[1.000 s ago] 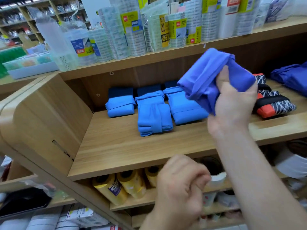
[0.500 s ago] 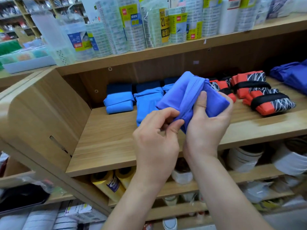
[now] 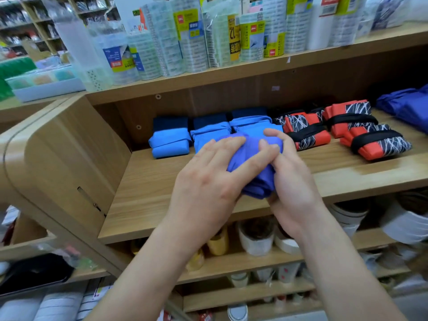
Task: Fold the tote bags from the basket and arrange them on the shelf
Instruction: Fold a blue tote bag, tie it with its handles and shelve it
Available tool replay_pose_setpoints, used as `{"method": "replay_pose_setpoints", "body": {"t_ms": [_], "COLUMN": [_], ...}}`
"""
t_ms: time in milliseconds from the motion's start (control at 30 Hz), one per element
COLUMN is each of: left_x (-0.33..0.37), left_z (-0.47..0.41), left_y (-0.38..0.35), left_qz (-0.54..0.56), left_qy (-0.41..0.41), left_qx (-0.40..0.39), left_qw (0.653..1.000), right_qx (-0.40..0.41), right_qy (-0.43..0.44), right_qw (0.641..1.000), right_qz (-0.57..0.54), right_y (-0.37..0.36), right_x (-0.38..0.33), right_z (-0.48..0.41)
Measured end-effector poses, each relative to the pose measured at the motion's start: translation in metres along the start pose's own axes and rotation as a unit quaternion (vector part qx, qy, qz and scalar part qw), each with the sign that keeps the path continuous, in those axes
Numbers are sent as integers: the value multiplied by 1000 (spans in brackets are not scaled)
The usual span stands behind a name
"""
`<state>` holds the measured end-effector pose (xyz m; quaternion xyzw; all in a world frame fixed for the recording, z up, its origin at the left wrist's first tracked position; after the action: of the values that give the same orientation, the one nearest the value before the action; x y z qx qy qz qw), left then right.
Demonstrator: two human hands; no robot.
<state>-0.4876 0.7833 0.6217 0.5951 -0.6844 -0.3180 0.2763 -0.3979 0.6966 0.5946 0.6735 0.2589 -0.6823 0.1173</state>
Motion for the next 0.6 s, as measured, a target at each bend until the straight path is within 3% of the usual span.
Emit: {"method": "replay_pose_setpoints", "body": {"t_ms": [67,133,167,267,300,400,533,600], "left_x": [-5,-10,-12,-11,-9,-5,-11,-12], "left_z": [1,2,2,3,3,8,15,18], "left_y": [5,11,13,13,11,4,-2,-3], "left_qz": [54,192,290,540,560,538,555,564], "left_qy": [26,88,122,205,221,271,358,381], "left_qx": [-13,-7,13,76,93,136,164,165], "left_qw": [998,977,949,812,793,786,733,714], "right_qx": [-53,-99,-122,-157,-147,-106,-190,-164], "right_qy": [10,10,24,84,102,147,143,169], "right_qw": [998,993,988,980,981,979,958,953], "right_qz": [29,64,91,91,75,93,163,191], "right_y": [7,17,21,21,19,12,11,8], "right_x": [-3,-3,-4,-8,-9,-8,-6,-8], "right_z": [4,6,8,16,18,25,40,45]}}
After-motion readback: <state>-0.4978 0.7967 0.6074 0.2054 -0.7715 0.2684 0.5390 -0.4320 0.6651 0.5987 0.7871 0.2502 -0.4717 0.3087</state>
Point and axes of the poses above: each hand's wrist, its own z-axis away from the middle knuckle, its own y-axis out of the back of the hand, x = y × z, the point moved 3 cm from there along -z, towards the middle knuckle, and after that the axes turned 10 degrees about z, right-handed, at the moved point
